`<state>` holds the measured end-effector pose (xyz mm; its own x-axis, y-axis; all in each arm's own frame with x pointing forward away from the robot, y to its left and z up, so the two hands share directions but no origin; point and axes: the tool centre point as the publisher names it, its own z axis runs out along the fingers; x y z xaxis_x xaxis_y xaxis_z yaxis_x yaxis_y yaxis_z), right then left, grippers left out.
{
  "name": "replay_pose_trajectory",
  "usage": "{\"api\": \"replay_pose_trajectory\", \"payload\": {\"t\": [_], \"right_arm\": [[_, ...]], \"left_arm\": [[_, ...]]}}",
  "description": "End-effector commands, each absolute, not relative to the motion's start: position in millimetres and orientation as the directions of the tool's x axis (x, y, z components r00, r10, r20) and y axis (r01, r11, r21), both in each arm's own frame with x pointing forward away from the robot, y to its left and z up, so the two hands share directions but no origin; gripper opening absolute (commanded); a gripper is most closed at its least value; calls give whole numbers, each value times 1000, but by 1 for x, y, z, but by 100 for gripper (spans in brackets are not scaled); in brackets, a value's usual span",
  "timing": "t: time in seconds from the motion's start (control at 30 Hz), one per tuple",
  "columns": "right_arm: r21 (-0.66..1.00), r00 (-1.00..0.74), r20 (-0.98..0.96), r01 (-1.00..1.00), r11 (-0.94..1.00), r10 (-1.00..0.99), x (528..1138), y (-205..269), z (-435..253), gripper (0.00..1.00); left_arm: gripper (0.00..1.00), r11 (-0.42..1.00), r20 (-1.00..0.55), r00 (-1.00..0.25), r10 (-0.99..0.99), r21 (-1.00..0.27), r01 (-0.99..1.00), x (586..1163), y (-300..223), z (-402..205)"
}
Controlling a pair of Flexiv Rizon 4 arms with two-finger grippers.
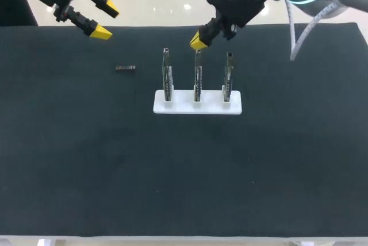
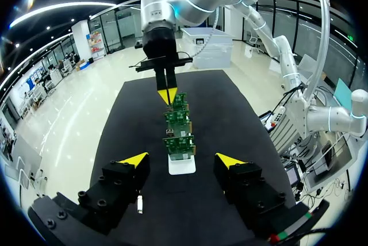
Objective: Pick up the optical module with the left hand, and insert it into the network port with the right hand.
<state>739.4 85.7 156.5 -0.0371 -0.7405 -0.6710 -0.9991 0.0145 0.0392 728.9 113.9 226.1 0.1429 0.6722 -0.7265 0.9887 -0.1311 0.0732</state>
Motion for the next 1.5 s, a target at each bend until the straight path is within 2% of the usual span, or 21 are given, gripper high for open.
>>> {"api": "replay_pose_trajectory", "payload": {"t": [0.03,0.5,0.87,1.5], "right_arm": [[38,-37,-674,-999,15,-738,739,85,153,0],[44,-43,-685,-999,18,-728,735,87,145,0],[60,-39,-683,-998,-3,-729,743,81,191,0],[6,-55,-750,-997,77,-659,747,8,220,0]], "left_arm": [[100,-131,-725,142,674,71,989,730,113,226],[100,-131,-725,142,674,71,989,730,113,226],[100,-131,-725,142,674,71,989,730,113,226],[100,-131,-725,142,674,71,989,730,113,226]]}}
